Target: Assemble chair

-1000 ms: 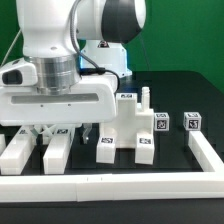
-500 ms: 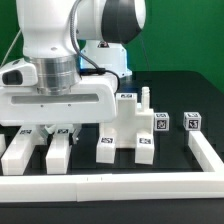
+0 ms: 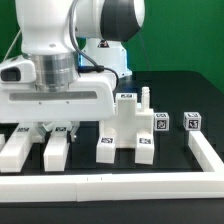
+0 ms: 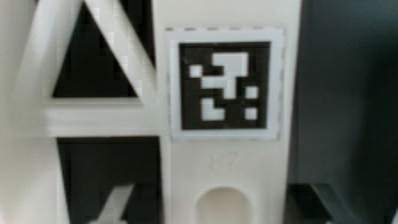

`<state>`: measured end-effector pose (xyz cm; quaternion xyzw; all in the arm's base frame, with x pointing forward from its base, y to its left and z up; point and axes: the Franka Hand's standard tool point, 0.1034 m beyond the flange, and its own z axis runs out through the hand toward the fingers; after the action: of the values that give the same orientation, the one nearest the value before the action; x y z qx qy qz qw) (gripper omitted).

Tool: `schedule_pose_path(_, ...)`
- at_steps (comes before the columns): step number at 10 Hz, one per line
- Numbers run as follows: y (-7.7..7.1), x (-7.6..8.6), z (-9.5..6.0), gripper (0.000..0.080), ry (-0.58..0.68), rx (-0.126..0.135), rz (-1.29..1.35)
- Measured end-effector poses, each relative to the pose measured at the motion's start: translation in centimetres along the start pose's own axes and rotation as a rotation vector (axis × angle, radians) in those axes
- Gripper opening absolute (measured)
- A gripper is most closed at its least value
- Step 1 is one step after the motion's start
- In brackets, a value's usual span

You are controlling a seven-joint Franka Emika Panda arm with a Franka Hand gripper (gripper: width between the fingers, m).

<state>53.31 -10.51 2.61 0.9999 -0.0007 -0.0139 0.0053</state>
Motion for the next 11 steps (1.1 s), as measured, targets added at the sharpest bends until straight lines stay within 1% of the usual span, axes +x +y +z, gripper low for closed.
schedule_pose_path(1,0.1,-0.1,-1.7,0.0282,-0.011,0.011,0.010)
schedule_pose_path(2,0.2,0.1,-3.6,0.0282,-0.011,0.016,0.002)
schedule_pose_path(3,0.2,0.2,-5.8,0.0284,-0.015,0.033,0.006)
schedule_pose_path(4,-0.3,0.4,-8.4,0.0284,-0.042,0.067,0.027)
schedule_pose_path(5,-1.1,1.0,-10.2,0.0284,-0.042,0.076,0.057)
schedule_pose_path(6,-2.5,1.4,-12.3,0.0284,-0.057,0.084,0.074)
schedule_pose_path(7,-4.2,1.8,-13.8,0.0284,-0.038,0.079,0.089)
schedule_pose_path(8,-6.1,1.9,-14.7,0.0284,-0.031,0.082,0.119)
schedule_pose_path(9,-8.4,2.0,-15.4,0.0284,-0.028,0.085,0.145)
schedule_pose_path(10,-10.8,2.1,-15.7,0.0284,-0.025,0.085,0.166)
schedule_pose_path(11,-12.9,2.2,-15.2,0.0284,-0.010,0.082,0.158)
